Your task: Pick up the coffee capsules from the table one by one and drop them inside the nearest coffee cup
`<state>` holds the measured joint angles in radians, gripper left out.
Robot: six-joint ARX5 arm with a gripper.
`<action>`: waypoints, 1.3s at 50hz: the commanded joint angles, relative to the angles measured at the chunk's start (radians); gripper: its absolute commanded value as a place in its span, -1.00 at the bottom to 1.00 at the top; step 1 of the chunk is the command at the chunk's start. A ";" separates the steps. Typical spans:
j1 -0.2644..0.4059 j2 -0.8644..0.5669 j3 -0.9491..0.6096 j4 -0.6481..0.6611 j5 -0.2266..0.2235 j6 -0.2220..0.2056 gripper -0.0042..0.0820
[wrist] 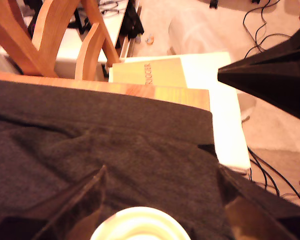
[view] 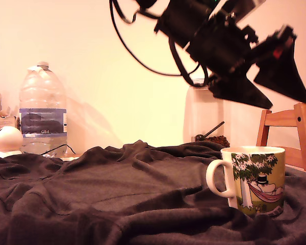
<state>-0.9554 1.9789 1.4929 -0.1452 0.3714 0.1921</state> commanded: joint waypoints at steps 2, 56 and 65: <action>-0.002 0.016 -0.038 0.037 0.023 -0.002 0.13; 0.305 -0.470 -0.606 0.364 -0.026 -0.061 -0.96; 0.381 -0.538 -0.688 0.368 -0.026 -0.062 -0.96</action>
<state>-0.5907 1.4612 0.8360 0.2092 0.3458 0.1345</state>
